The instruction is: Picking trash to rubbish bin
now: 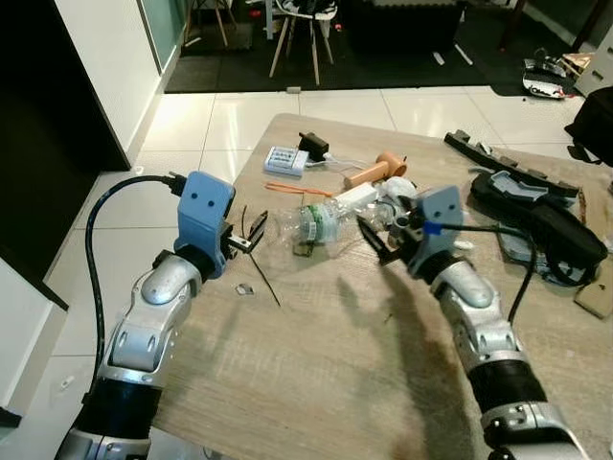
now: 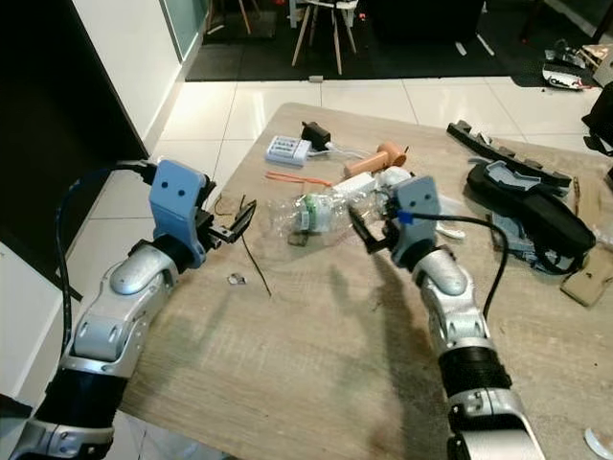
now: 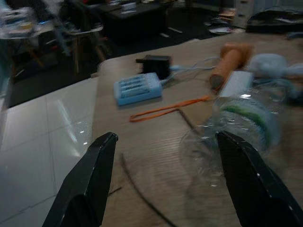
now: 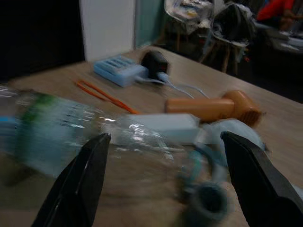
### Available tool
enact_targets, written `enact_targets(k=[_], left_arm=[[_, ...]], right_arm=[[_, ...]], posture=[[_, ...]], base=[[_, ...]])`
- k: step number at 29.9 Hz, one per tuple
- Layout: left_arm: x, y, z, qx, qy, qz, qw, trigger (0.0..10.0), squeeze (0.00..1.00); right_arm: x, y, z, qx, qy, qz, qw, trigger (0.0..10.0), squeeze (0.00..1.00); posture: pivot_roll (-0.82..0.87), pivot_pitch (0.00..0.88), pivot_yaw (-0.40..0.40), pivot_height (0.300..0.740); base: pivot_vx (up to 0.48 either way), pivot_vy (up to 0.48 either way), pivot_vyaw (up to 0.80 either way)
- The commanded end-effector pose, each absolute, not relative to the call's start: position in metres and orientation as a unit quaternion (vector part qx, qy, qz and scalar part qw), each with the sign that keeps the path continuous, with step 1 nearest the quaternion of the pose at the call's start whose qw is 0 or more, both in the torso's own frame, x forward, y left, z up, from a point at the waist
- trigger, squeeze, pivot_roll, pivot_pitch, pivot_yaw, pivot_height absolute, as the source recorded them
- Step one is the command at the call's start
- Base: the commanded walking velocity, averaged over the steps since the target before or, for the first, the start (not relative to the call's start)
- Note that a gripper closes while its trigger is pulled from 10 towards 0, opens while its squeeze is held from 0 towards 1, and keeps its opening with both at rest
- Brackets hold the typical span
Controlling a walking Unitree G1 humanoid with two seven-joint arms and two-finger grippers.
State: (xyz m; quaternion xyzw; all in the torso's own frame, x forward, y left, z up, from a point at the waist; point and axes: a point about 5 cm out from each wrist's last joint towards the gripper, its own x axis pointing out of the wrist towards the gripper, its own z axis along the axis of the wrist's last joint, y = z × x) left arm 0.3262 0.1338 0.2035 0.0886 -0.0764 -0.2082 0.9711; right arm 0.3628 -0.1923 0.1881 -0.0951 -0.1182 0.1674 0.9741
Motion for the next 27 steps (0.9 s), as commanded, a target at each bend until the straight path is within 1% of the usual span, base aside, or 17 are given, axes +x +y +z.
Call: enact_targets(k=[1,2,7,8,11,18,27], left_arm=[[0.322,0.129,0.206,0.082,-0.08,-0.233,0.966,10.0,0.0],[0.32,0.125,0.209,0.077,-0.087,-0.254,0.96,10.0,0.0],[0.308,0.101,0.216,0.064,-0.099,-0.354,0.928,10.0,0.0],[0.308,0.101,0.216,0.064,-0.099,-0.354,0.928,10.0,0.0],[0.304,0.089,0.218,0.06,-0.1,-0.393,0.912,10.0,0.0],[0.299,0.08,0.221,0.059,-0.1,-0.423,0.899,10.0,0.0],[0.297,0.08,0.22,0.061,-0.098,-0.427,0.897,10.0,0.0]], right_arm=[[0.364,-0.2,0.186,-0.093,-0.116,0.156,0.977,10.0,0.5],[0.366,-0.204,0.187,-0.091,-0.116,0.154,0.977,10.0,0.02],[0.372,-0.214,0.184,-0.086,-0.099,0.138,0.982,10.0,0.0],[0.372,-0.214,0.184,-0.086,-0.099,0.138,0.982,10.0,0.0],[0.374,-0.215,0.179,-0.095,-0.084,0.136,0.983,10.0,0.0],[0.38,-0.217,0.176,-0.1,-0.059,0.13,0.985,10.0,0.0],[0.382,-0.216,0.172,-0.064,-0.041,0.159,0.984,10.0,0.0]], posture=[[0.01,0.226,0.066,0.74],[0.02,0.229,0.067,0.74],[0.03,0.238,0.068,0.74],[0.03,0.238,0.068,0.74],[0.04,0.251,0.068,0.74],[0.06,0.28,0.059,0.74],[0.06,0.283,0.055,0.74]], base=[[0.0,0.0,0.0],[0.0,0.0,0.0],[0.0,0.0,0.0],[0.0,0.0,0.0],[0.0,0.0,0.0],[0.0,0.0,0.0],[0.0,0.0,0.0]])
